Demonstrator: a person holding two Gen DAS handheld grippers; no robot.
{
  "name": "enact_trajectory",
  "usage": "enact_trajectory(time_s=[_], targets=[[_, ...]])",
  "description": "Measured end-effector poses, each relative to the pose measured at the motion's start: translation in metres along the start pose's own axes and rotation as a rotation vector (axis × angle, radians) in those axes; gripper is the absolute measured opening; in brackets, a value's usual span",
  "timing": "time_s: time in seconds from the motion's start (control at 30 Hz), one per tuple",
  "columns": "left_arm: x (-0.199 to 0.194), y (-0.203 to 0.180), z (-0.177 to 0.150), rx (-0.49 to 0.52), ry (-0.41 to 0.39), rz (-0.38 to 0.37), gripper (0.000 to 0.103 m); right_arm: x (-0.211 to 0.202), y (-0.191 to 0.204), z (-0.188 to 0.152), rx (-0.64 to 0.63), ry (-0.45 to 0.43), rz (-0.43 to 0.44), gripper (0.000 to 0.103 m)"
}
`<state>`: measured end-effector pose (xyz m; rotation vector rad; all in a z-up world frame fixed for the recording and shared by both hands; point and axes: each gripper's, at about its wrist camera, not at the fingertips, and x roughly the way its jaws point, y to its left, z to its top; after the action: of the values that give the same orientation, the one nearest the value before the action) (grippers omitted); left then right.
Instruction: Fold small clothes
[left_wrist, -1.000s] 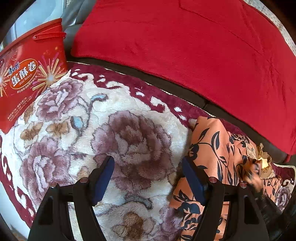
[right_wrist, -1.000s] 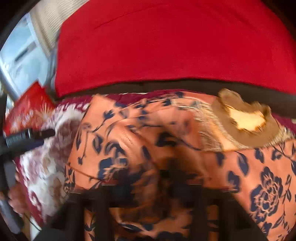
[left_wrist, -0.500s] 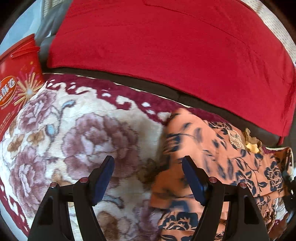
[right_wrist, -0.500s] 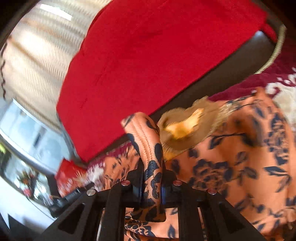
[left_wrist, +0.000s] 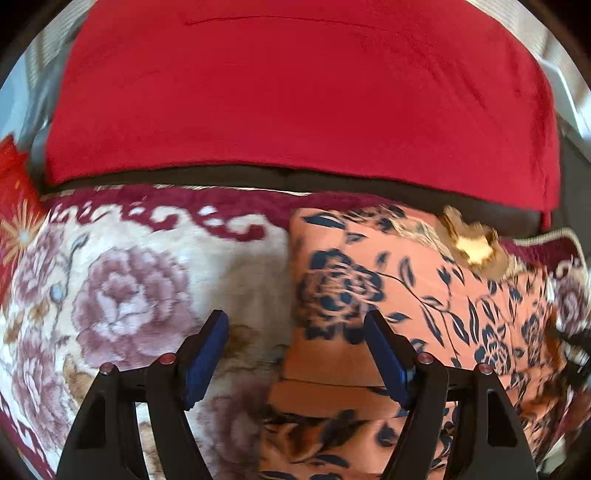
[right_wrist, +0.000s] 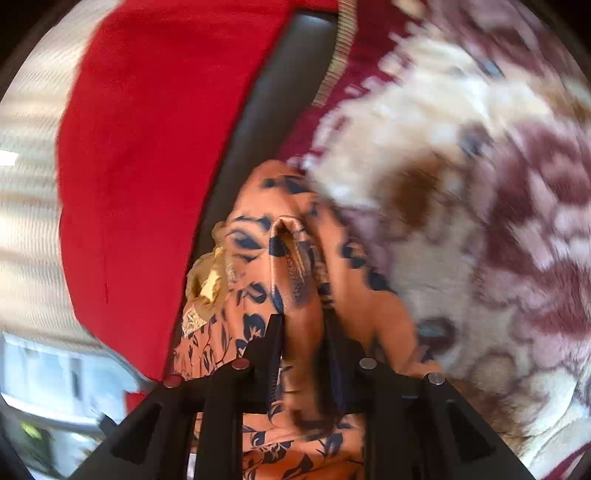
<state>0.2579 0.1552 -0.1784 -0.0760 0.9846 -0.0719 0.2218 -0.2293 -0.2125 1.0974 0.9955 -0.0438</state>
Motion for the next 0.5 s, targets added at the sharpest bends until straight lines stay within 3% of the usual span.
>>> enact_trajectory(time_s=[0.1, 0.17, 0.23, 0.33, 0.4, 0.43, 0.5], targets=[[0.001, -0.021, -0.004, 0.068, -0.014, 0.03, 0.076, -0.024, 0.003, 0.005, -0.031, -0.097, -0.009, 0.028], [0.006, -0.031, -0.006, 0.104, -0.008, 0.033, 0.076, -0.047, 0.018, 0.002, -0.135, -0.233, -0.049, 0.028], [0.013, -0.043, -0.011, 0.157, 0.018, 0.067, 0.076, -0.054, 0.034, -0.003, -0.231, -0.282, -0.052, 0.028], [0.025, -0.05, -0.016, 0.202, 0.048, 0.126, 0.077, -0.042, 0.051, -0.007, -0.352, -0.218, -0.029, 0.028], [0.027, -0.051, -0.016, 0.224, 0.053, 0.137, 0.078, -0.018, 0.047, -0.004, -0.338, -0.109, -0.063, 0.028], [0.026, -0.052, -0.016, 0.23, 0.05, 0.141, 0.078, 0.0, 0.038, -0.001, -0.313, -0.041, -0.132, 0.026], [0.023, -0.05, -0.015, 0.224, 0.044, 0.143, 0.079, 0.003, 0.024, 0.003, -0.265, -0.038, -0.14, 0.023]])
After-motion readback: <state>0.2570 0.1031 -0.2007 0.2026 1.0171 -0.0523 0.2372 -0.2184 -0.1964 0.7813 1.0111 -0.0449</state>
